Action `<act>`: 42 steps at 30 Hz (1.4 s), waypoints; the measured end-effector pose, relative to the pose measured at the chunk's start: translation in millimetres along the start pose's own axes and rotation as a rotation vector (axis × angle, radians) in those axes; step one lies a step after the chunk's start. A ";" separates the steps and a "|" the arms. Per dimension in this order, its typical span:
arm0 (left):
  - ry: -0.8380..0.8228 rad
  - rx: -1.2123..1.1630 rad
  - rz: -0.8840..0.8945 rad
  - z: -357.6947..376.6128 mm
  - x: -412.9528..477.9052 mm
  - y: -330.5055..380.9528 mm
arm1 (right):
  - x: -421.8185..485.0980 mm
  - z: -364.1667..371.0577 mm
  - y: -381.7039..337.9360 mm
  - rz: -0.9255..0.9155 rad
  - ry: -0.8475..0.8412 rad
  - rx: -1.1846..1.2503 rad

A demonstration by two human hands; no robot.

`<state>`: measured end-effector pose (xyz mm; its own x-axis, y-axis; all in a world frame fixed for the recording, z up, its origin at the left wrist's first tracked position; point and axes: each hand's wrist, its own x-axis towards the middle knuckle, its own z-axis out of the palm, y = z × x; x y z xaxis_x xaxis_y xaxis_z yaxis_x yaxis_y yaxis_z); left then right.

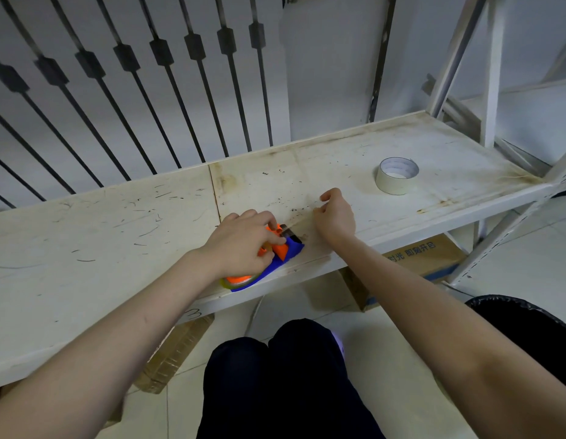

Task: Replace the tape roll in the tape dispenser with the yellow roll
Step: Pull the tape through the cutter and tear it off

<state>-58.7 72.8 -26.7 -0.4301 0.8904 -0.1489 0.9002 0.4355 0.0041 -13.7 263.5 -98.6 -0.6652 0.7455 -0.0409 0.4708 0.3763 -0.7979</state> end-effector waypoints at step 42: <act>-0.052 -0.116 -0.138 -4.8 3.0 5.1 | 16.1 6.5 -10.2 -0.133 -0.018 -0.192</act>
<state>-55.7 78.4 -22.4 -0.5420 0.8146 -0.2065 0.8178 0.5678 0.0935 -33.0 268.2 -95.0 -0.7382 0.6731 0.0451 0.4785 0.5695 -0.6684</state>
